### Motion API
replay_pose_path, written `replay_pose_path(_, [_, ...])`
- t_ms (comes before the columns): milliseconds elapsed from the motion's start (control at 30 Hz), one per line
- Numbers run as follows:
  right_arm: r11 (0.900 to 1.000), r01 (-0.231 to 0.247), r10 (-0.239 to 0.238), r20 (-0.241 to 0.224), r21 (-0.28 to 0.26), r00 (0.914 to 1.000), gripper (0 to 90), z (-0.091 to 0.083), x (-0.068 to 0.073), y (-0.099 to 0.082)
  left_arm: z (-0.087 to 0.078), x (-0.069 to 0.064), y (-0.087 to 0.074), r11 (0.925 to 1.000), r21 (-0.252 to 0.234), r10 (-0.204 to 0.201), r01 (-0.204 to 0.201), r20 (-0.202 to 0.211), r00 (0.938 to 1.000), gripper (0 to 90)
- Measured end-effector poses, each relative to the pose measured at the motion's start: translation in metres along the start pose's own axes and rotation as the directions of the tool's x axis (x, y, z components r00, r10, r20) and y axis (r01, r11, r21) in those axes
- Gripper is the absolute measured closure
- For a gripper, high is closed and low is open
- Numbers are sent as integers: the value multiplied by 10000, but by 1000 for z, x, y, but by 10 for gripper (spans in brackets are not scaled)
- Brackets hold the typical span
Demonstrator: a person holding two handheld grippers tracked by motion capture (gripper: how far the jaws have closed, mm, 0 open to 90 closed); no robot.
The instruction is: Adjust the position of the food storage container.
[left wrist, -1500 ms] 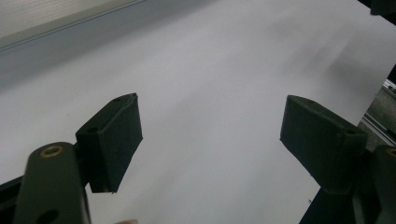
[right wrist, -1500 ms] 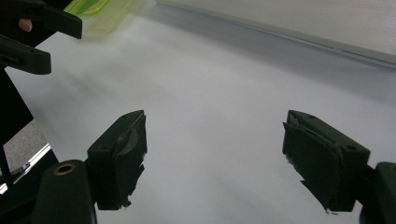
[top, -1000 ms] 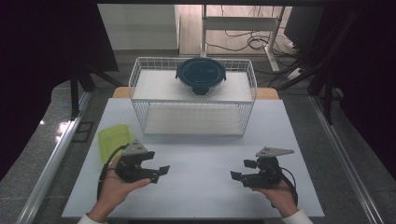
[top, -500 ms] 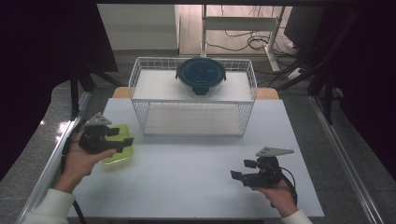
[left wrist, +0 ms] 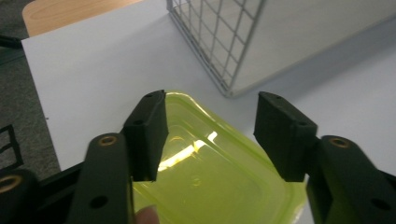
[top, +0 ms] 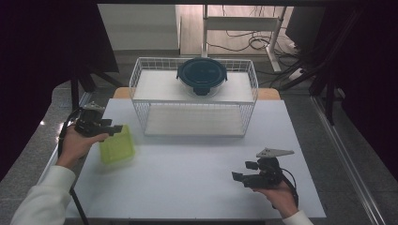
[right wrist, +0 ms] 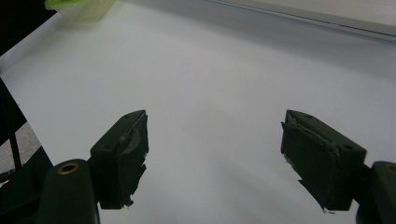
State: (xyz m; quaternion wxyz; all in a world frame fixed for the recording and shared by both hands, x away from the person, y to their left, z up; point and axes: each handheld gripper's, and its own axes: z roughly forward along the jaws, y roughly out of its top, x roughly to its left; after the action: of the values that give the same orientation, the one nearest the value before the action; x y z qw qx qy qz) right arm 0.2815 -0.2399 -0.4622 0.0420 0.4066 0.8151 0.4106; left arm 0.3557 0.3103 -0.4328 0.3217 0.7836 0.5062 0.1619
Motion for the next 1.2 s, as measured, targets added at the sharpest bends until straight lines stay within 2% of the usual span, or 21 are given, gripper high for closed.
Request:
replay_pose_path(167, [10000,0,0,14,44,10000,228,1,0,-1,8,14,-1,9988,483,-17,38,-424,9991,550])
replay_pose_path(267, [10000,9,-9,34,66,10000,228,2,1,-1,12,20,-1,9973,607,-382,422,-663,9971,631])
replay_pose_path(300, [10000,34,-35,46,77,10000,228,2,1,-1,14,22,0,9965,718,-386,437,-716,9967,665])
replay_pose_path(367, [9999,17,-18,51,136,10000,229,3,1,-2,19,24,1,9944,1036,-103,205,-973,9952,709])
replay_pose_path(533, [9996,-204,207,-207,183,9996,229,5,-1,-2,33,33,2,9897,1428,129,47,-1219,9925,834])
replay_pose_path(633, [9997,-219,221,-202,114,9996,229,4,-1,-2,40,39,4,9893,1460,161,46,-1403,9900,895])
replay_pose_path(800, [9997,-205,207,-200,123,9996,229,4,-1,-3,51,48,9,9815,1910,469,-128,-1751,9834,900])
replay_pose_path(867, [9997,-203,205,-182,158,9996,229,6,0,-4,55,52,9,9795,2015,417,-66,-1707,9844,900])
replay_pose_path(933, [9996,-196,199,-173,207,9997,229,7,-1,-4,60,54,8,9727,2313,615,-185,-1801,9817,900])
replay_pose_path(1067, [9996,-196,200,-155,223,9997,229,8,-2,-5,67,57,5,9658,2578,765,-271,-1836,9800,900])
replay_pose_path(1200, [9995,-233,235,-129,217,9996,229,9,-3,-5,69,60,4,9640,2644,792,-283,-1839,9798,900])
